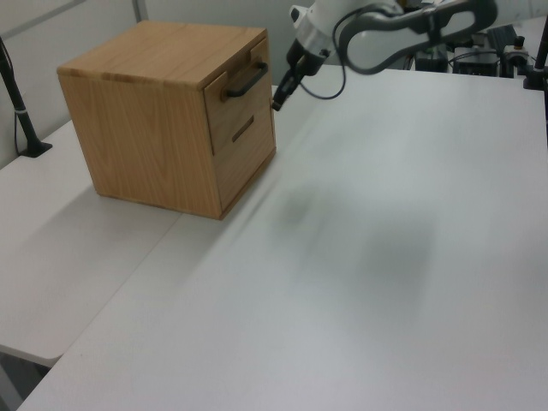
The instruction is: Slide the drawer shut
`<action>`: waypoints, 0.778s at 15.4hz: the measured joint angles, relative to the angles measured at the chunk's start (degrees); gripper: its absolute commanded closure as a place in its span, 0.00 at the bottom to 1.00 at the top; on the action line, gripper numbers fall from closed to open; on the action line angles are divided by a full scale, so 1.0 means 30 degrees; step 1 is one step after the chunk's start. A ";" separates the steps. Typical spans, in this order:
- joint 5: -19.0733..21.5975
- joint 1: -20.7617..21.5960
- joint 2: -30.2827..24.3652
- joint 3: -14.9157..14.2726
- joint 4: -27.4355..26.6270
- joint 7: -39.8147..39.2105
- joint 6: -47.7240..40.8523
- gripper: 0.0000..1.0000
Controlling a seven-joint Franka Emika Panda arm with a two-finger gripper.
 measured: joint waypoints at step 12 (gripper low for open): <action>-0.0012 0.0104 -0.8112 0.0205 -0.3395 -0.0153 -1.3815 0.97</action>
